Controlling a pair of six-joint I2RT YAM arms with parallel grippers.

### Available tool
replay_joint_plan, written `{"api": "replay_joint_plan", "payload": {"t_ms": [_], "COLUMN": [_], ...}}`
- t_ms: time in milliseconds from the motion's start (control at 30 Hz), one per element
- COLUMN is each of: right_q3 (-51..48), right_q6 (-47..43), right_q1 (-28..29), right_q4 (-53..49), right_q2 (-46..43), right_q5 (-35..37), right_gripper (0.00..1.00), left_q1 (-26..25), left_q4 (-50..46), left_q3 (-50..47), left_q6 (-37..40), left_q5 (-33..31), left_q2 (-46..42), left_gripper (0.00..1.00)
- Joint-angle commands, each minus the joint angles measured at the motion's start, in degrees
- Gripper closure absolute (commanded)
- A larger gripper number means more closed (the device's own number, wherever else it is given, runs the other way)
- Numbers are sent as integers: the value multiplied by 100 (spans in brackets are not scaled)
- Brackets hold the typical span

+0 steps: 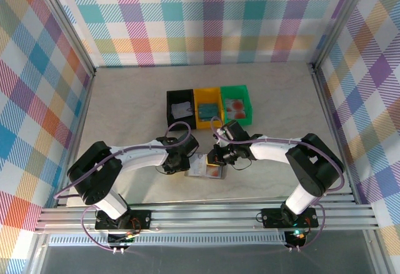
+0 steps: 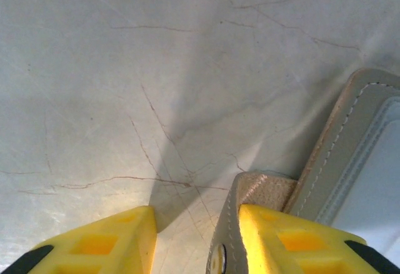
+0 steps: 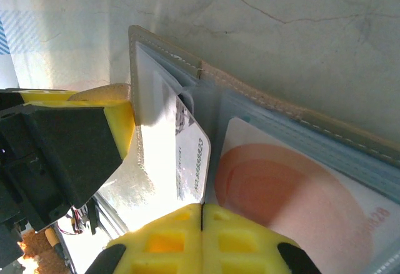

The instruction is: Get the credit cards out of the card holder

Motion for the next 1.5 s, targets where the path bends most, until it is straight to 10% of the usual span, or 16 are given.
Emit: {"api": "replay_joint_plan", "payload": {"t_ms": [0, 833, 1167, 1300, 1467], "right_q3": [28, -119, -187, -150, -110], "right_q6": [7, 19, 24, 33, 64], "right_q1": [-43, -42, -45, -50, -71], "right_q4": [103, 124, 204, 19, -129], "right_q2": [-44, -218, -248, -262, -196], "right_q5": [-135, -74, -19, 234, 473], "right_gripper": [100, 100, 100, 72, 65], "left_q1": [-406, -526, -532, -541, -557], "left_q4": [1747, 912, 1385, 1456, 1529], "left_q3": [-228, -126, -329, -421, -520], "left_q6": [-259, -486, -652, -666, -700], "left_q5": [1519, 653, 856, 873, 983], "left_q2": [249, -25, 349, 384, 518], "left_gripper": [59, 58, 74, 74, 76]}}
